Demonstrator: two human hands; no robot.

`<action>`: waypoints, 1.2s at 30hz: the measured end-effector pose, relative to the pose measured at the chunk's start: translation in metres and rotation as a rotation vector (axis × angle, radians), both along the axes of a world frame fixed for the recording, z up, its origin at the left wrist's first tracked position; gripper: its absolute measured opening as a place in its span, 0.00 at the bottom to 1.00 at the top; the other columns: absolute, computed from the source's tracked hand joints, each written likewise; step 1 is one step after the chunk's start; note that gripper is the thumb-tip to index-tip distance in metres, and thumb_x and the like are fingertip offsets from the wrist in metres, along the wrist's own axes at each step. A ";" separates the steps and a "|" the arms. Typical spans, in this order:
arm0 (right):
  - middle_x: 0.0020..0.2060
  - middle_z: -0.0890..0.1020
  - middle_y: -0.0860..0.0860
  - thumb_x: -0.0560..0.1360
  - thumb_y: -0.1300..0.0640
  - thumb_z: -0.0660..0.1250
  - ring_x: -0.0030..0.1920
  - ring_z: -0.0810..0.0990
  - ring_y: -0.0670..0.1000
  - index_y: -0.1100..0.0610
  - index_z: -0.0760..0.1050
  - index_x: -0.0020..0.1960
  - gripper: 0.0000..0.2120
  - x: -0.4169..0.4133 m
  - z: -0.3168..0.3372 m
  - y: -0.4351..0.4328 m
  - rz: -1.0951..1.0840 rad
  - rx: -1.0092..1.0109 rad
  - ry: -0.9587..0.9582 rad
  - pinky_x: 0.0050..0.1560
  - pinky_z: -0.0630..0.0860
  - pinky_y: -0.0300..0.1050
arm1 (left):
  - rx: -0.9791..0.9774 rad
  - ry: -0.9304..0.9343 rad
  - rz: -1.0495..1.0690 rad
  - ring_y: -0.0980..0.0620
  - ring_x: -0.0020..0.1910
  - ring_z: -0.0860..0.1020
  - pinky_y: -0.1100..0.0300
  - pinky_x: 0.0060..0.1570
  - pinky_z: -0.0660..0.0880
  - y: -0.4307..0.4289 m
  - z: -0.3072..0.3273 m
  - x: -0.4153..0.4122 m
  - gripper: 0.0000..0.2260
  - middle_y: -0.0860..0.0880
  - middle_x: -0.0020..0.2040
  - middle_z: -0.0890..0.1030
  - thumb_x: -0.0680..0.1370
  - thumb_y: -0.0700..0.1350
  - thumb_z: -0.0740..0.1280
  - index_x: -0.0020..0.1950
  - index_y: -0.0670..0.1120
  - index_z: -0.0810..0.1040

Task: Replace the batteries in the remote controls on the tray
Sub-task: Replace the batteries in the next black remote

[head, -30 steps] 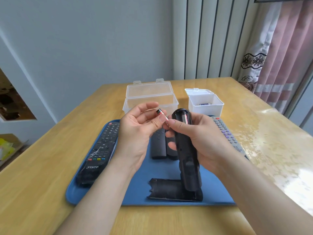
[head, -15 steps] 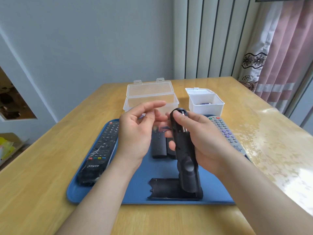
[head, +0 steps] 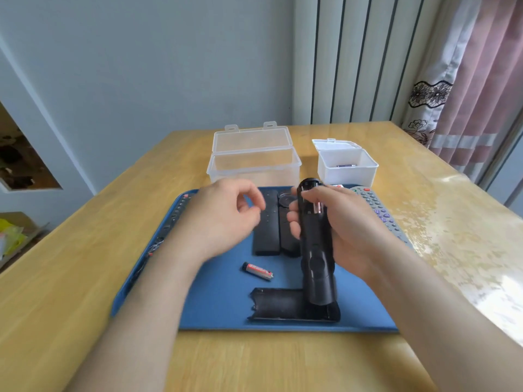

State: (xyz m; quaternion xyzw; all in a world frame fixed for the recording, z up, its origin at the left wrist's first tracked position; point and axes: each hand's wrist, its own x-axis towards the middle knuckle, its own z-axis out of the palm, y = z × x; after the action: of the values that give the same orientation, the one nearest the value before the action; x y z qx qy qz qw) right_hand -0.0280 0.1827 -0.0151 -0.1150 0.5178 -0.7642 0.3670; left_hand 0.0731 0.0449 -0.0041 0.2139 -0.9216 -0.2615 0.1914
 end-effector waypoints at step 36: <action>0.60 0.80 0.64 0.78 0.66 0.55 0.57 0.82 0.57 0.66 0.73 0.64 0.17 0.001 -0.002 0.000 0.270 -0.165 -0.019 0.61 0.76 0.60 | 0.364 0.691 -0.178 0.48 0.36 0.77 0.62 0.35 0.76 0.032 -0.017 -0.016 0.10 0.47 0.40 0.81 0.72 0.38 0.74 0.48 0.53 0.80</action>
State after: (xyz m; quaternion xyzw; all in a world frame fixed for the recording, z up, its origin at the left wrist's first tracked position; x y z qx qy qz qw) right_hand -0.0275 0.1828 -0.0169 -0.2060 0.4296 -0.7490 0.4605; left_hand 0.0572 0.0770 -0.0216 0.0630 -0.7566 -0.4926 0.4254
